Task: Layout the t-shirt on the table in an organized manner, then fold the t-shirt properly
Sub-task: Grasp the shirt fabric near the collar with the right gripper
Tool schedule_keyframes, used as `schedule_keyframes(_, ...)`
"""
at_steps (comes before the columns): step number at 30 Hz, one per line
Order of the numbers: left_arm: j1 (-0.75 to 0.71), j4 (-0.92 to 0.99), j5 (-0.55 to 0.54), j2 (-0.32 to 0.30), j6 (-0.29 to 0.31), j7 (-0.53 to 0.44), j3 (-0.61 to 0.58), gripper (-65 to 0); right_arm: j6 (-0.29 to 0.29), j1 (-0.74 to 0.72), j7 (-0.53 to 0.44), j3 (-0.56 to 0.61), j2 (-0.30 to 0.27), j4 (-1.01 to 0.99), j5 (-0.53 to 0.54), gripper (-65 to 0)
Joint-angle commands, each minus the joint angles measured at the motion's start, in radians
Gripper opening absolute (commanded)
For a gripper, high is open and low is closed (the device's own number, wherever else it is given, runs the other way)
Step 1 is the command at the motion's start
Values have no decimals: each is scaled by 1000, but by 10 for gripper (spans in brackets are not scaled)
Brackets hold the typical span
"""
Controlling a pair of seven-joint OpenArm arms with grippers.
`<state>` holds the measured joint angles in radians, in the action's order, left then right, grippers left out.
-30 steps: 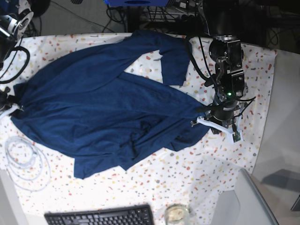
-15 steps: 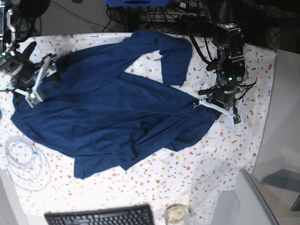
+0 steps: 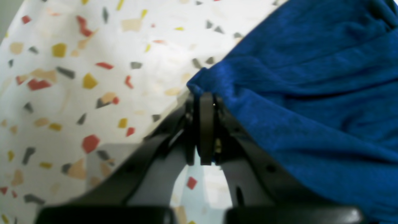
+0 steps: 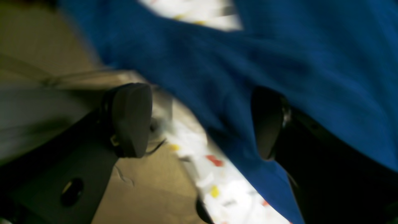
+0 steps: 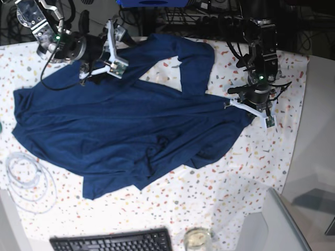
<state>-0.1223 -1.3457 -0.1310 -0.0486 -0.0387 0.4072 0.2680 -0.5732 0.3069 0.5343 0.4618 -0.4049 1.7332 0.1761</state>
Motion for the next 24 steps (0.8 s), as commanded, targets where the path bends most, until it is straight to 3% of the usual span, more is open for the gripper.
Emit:
schedule_keyframes(1, 9, -16, 4, -15, 0, -18, 12, -650, -1, -24, -26, 38, -7, 18, 10, -197)
schedule_keyframes(8, 9, -16, 4, -14, 0, -17, 60, -650, 5, -128, -23, 214, 7, -14, 10, -195)
schedule_keyframes(17, -33, -28, 4, -14, 0, -15, 76, -650, 5, -240, -19, 240, 113, -249, 10, -215)
schedule_keyframes(18, -41, -28, 4, -14, 0, -15, 76, -650, 5, -246, -19, 240, 117, -269, 10, -249)
schedule_keyframes(20, -50, -34, 4, -12, 0, -15, 73, -650, 5, -252, -19, 239, 120, -302, 10, -378)
schedule_keyframes(23, -53, -34, 3, -12, 0, -15, 72, -650, 5, -259, -19, 233, 120, -324, 12, -645)
schedule_keyframes(24, -55, -34, 1, -12, 0, -15, 72, -650, 5, -259, -19, 231, 120, -319, 12, -650)
